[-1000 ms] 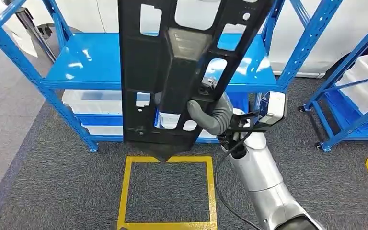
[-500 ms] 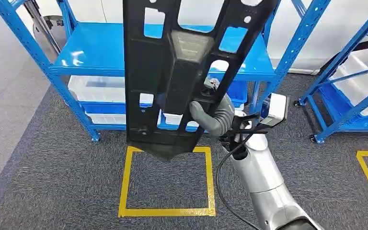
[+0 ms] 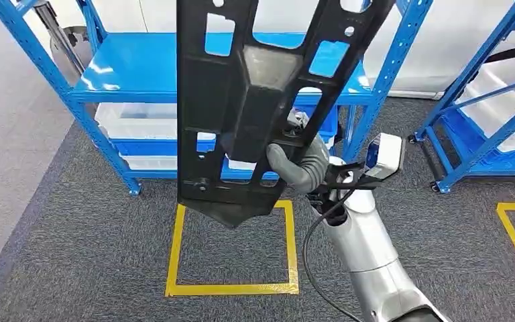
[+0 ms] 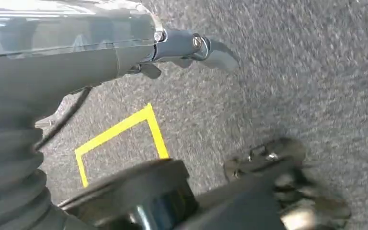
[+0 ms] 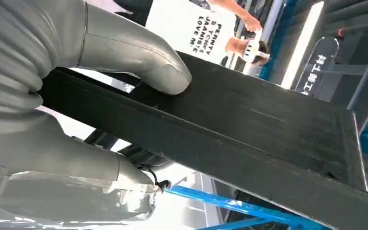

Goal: Take the parts from the cabinet and place them on the table.

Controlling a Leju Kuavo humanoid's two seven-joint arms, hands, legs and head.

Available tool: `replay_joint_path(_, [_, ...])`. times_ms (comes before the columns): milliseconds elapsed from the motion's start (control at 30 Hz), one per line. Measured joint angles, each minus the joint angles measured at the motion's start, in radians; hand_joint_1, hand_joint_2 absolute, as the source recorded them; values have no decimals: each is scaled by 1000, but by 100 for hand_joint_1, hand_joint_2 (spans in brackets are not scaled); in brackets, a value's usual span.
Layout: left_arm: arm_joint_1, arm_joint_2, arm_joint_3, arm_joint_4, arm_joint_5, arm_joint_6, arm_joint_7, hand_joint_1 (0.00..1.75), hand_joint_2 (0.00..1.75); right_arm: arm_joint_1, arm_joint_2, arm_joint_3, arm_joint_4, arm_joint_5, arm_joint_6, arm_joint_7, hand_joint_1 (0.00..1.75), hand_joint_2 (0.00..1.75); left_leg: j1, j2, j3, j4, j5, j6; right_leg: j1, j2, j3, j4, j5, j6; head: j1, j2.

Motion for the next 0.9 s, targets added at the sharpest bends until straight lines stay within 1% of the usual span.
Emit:
replay_joint_path(33, [0, 0, 0, 0, 0, 0, 0, 0, 175, 0, 0, 0, 0, 0, 0, 0, 175, 175, -6, -1, -10, 1, 16, 7, 1, 0, -2, 1, 3, 5, 0, 0])
replay_joint_path(100, [2, 0, 0, 0, 0, 0, 0, 0, 175, 0, 0, -1, 0, 2, 2, 0, 175, 175, -7, -1, -16, -3, 15, 15, 0, 1, -5, -1, 10, 16, 0, 0])
replay_joint_path(133, [3, 0, 0, 0, -1, 0, 0, 0, 175, 0, 0, -1, 0, 3, 3, 0, 175, 175, -6, -1, -17, -7, 19, 22, 1, 1, -5, -2, 13, 21, 0, 0])
replay_joint_path(167, [3, 0, 0, 0, -1, 0, 0, 0, 175, 1, 0, -2, -1, 3, 3, 0, 175, 175, 4, 1, -15, -18, 28, 33, 0, 2, -9, 3, 5, 26, 0, 0])
replay_joint_path(200, [0, -1, 0, 0, -1, 0, 0, 0, 175, 0, 0, -3, -2, 3, 3, 0, 175, 175, 2, 1, -17, -20, 32, 38, -2, 4, -20, 30, -18, 32, 0, 0])
replay_joint_path(233, [-1, -1, 0, 0, -2, -1, 0, 0, 175, 0, 0, -5, -2, 4, 5, 0, 175, 175, 2, 1, -21, -20, 35, 43, -3, 4, -48, 91, -58, 37, 0, 0])
replay_joint_path(267, [0, -2, 0, 0, -2, -3, 0, 0, 175, 2, 0, -6, -2, 4, 6, -1, 175, 175, 1, 1, -24, -20, 37, 45, -5, 4, -85, 173, -100, 41, 0, 0])
replay_joint_path(300, [2, -2, 0, 0, -2, -3, 0, 0, 175, 5, -2, -6, -2, 5, 5, -1, 175, 175, 0, 0, -28, -20, 38, 45, -6, 4, -120, 249, -130, 43, 0, 0])
replay_joint_path(333, [4, -1, 0, 0, -3, -3, 1, 0, 175, 9, -3, -7, -2, 5, 5, -2, 175, 175, 0, -1, -32, -19, 40, 44, -7, 4, -144, 301, -143, 45, 0, 0])
replay_joint_path(367, [6, -1, 0, 0, -4, -3, 1, 0, 175, 14, -5, -8, -2, 5, 5, -2, 175, 175, 0, -3, -35, -18, 41, 44, -9, 4, -145, 303, -130, 45, 0, 0])
replay_joint_path(400, [7, -1, 0, 0, -4, -3, 1, 0, 175, 18, -6, -9, -2, 5, 5, -3, 175, 175, 0, -7, -36, -16, 42, 43, -10, 4, -119, 258, -96, 44, 0, 0])
replay_joint_path(433, [7, -1, 0, 0, -4, -3, 1, 0, 175, 18, -7, -10, -2, 5, 5, -3, 175, 175, 0, -13, -36, -14, 42, 42, -10, 5, -74, 175, -51, 40, 0, 0])
replay_joint_path(467, [7, -2, -1, 0, -5, -3, 2, 0, 175, 18, -8, -11, -3, 5, 5, -3, 175, 175, 0, -18, -37, -11, 41, 40, -10, 13, -24, 80, -7, 35, 0, 0])
replay_joint_path(500, [7, -3, -1, 0, -4, -3, 2, 0, 175, 18, -8, -13, -3, 5, 6, -4, 175, 175, 1, -23, -39, -10, 42, 37, -10, 39, 3, 20, -3, 27, 0, 0])
replay_joint_path(533, [5, -3, -1, 0, -5, -3, 3, 0, 175, 19, -8, -14, -5, 5, 6, -5, 175, 175, -5, -28, -47, -3, 43, 30, -8, 45, 8, 6, -7, 26, 0, 0])
replay_joint_path(567, [5, -3, -1, 0, -4, -2, 3, 0, 175, 20, -9, -14, -5, 5, 6, -5, 175, 175, -2, -34, -54, -3, 48, 23, -6, 37, 6, 6, -10, 25, 0, 0])
replay_joint_path(633, [9, -3, -1, 0, -4, -1, 3, 0, 175, 31, -9, -14, -6, 5, 8, -5, 175, 175, 2, -43, -56, -8, 52, 13, -3, 28, 5, 4, -9, 18, 0, 0])
replay_joint_path(667, [11, -2, -1, 0, -3, 1, 3, 0, 175, 34, -9, -14, -8, 5, 10, -5, 175, 175, -2, -45, -58, -5, 46, 8, -17, 17, 9, -9, -3, 9, 0, 0])
replay_joint_path(700, [13, -2, -1, 0, 0, 1, 2, 0, 175, 35, -8, -14, -10, 4, 12, -5, 175, 175, -1, -30, -68, 14, 30, 4, -14, 9, 12, -13, -1, 5, 0, 0])
replay_joint_path(733, [14, -2, -1, 0, 1, 4, 2, 0, 175, 36, -8, -14, -13, 2, 13, -8, 175, 175, 0, -23, -91, 66, -5, 2, -14, 3, 11, -13, -1, 0, -1, 0])
replay_joint_path(767, [14, -1, 0, 0, 4, 4, 1, 0, 175, 41, -8, -14, -13, -3, 15, -12, 175, 175, 3, -20, -129, 150, -46, -2, -12, -7, 11, -12, -1, -2, -1, 0])
replay_joint_path(800, [14, 0, 0, 0, 6, 4, 0, 0, 175, 50, -8, -14, -13, -9, 14, -15, 175, 175, 3, -18, -164, 228, -77, -5, -10, -17, 11, -12, -2, -3, -1, 0])
replay_joint_path(833, [13, 0, 0, 0, 10, 5, 0, 0, 175, 60, -8, -15, -13, -15, 16, -19, 175, 175, 3, -15, -190, 285, -92, -8, -10, -28, 10, -11, -2, -3, -1, 0])
replay_joint_path(867, [13, 0, 0, 0, 10, 7, 0, 0, 175, 70, -8, -15, -13, -18, 16, -21, 175, 175, 3, -12, -192, 294, -82, -10, -9, -38, 11, -11, -3, -4, -1, 0])
replay_joint_path(900, [14, 0, 0, 0, 10, 9, 3, 0, 175, 77, -8, -15, -14, -20, 17, -23, 175, 175, 3, -7, -174, 260, -55, -10, -9, -47, 12, -11, -4, -3, -1, 0])
